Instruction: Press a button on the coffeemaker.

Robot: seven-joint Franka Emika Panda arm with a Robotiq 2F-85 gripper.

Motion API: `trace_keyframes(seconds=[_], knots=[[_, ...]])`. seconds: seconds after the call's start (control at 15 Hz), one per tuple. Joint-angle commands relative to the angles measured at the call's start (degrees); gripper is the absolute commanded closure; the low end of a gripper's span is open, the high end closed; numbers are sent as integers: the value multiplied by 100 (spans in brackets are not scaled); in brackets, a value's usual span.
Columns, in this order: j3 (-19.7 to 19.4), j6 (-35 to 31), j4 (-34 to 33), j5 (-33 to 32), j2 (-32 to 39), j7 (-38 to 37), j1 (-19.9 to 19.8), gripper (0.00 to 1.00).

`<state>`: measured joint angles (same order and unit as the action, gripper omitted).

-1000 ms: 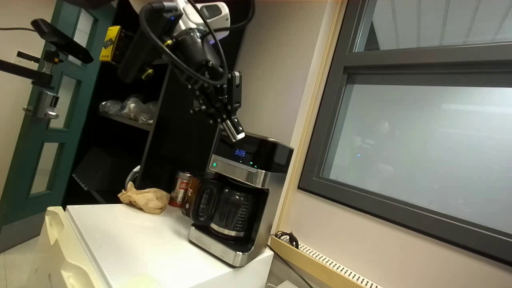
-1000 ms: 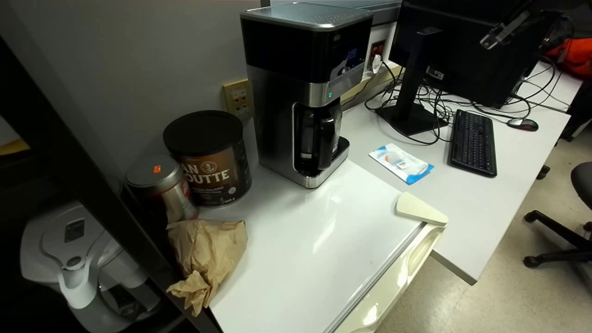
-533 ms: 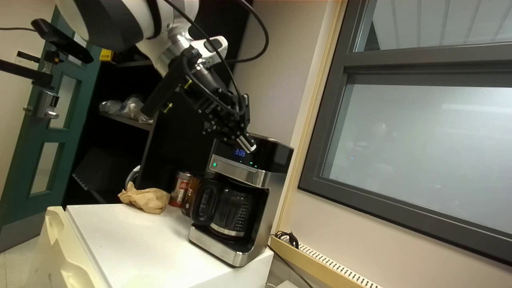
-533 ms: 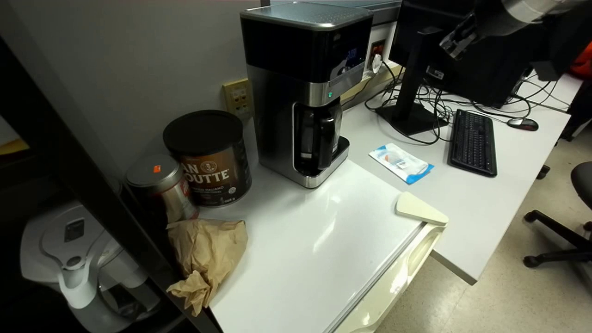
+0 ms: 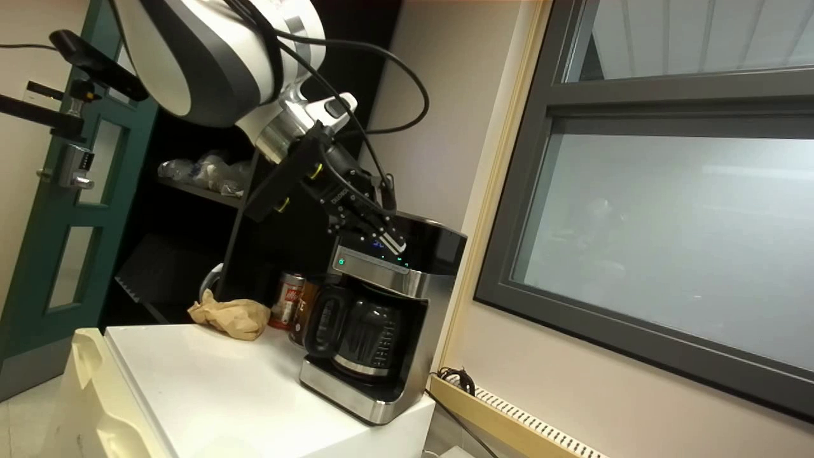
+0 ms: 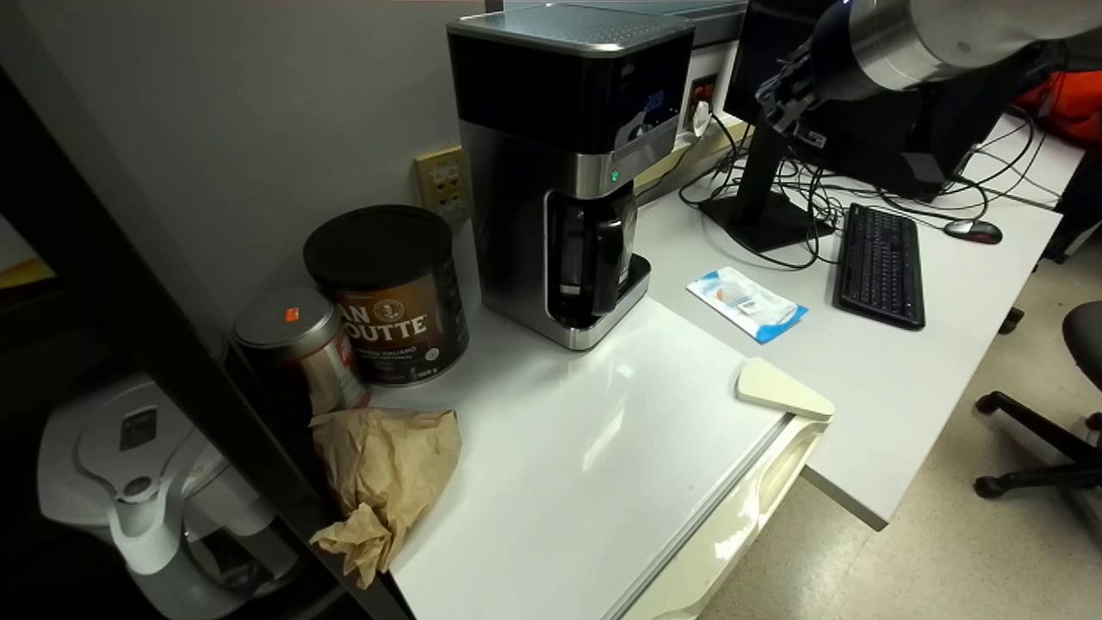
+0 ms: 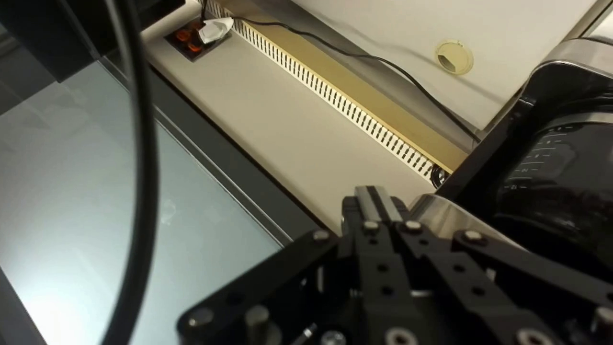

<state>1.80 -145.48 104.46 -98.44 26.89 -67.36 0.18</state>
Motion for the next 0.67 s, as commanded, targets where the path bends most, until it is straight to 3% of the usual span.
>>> trace_keyframes(seconds=[0.0, 0.6], knots=[[5, -199, -432, -461, 399, -325, 14, 100], [62, -344, -941, -1029, 900, -667, -7, 100]])
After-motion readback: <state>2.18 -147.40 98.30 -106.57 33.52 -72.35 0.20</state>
